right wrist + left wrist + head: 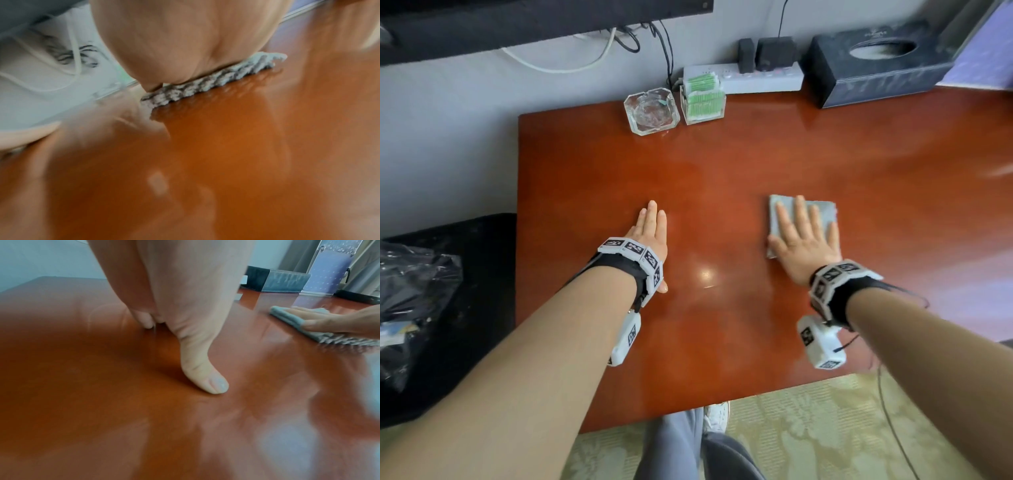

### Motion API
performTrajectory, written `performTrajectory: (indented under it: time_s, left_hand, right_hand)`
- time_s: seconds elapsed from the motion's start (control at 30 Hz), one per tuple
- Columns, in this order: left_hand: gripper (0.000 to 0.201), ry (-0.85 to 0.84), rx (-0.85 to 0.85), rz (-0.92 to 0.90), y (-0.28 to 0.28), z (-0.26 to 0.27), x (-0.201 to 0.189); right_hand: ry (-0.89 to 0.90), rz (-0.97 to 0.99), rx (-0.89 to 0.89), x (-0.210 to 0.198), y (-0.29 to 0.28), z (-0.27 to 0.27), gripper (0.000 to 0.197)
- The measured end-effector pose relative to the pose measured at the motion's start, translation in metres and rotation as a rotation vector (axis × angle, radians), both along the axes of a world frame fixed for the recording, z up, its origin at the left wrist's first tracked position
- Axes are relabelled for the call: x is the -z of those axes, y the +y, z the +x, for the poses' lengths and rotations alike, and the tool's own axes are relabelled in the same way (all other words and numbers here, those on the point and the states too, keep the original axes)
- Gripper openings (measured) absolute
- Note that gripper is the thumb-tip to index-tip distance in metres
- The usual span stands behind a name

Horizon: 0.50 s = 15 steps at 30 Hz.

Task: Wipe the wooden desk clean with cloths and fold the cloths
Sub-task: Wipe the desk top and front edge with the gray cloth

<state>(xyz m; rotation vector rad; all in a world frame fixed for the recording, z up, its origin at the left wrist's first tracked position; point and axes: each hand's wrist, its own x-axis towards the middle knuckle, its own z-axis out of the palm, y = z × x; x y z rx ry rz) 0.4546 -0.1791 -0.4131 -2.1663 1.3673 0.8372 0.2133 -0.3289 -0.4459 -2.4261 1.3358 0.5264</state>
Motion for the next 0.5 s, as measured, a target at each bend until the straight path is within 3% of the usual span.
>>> performTrajectory:
  time_s: [0.17,0.3,0.4,0.5]
  left_hand:
    - [0.139,0.036,0.005,-0.008,0.001,0.003,0.004]
    - [0.142,0.045,0.026,-0.027,0.004,0.008,0.009]
    - [0.141,0.024,0.017,-0.015,0.005,0.006,0.007]
    - [0.139,-0.029,0.032,0.022,0.001,-0.001,-0.001]
  right_hand:
    - [0.066,0.049,0.299,-0.012,-0.048,-0.064,0.064]
    - [0.054,0.037,0.377,-0.015,-0.038,-0.055,0.071]
    - [0.071,0.015,0.331,-0.016,-0.009,-0.03,0.073]
    - [0.021,0.048,0.126,-0.017,0.035,0.0,0.07]
